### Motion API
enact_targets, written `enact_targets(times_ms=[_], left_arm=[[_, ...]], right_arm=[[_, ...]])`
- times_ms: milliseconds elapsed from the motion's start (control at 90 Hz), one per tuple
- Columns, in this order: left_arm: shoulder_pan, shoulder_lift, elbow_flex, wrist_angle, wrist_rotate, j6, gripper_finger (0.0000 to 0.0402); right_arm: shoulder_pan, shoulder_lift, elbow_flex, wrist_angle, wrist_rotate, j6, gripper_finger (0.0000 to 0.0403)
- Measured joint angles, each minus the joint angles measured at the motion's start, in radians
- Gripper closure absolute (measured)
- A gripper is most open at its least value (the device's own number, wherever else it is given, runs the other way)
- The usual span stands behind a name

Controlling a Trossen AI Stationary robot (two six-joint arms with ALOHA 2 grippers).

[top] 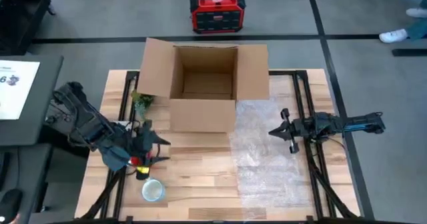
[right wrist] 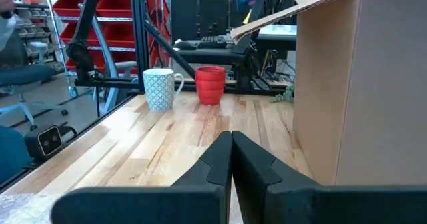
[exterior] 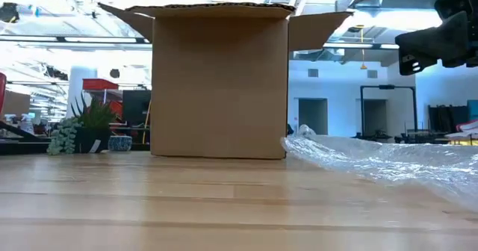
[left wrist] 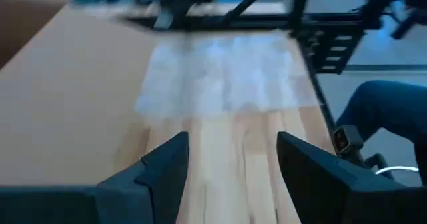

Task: Wrap mug
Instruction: Pack the white mug with the bubble wrap

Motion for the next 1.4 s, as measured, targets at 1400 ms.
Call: enact_targets(times_ms=[1400], left_arm=[[0.316, 1.432, 0.871, 0.463, 0.649, 0.252, 0.0329]], right_arm=[[0.000, 0.001, 0.000, -0.010, 0.000, 0.265, 0.0403]])
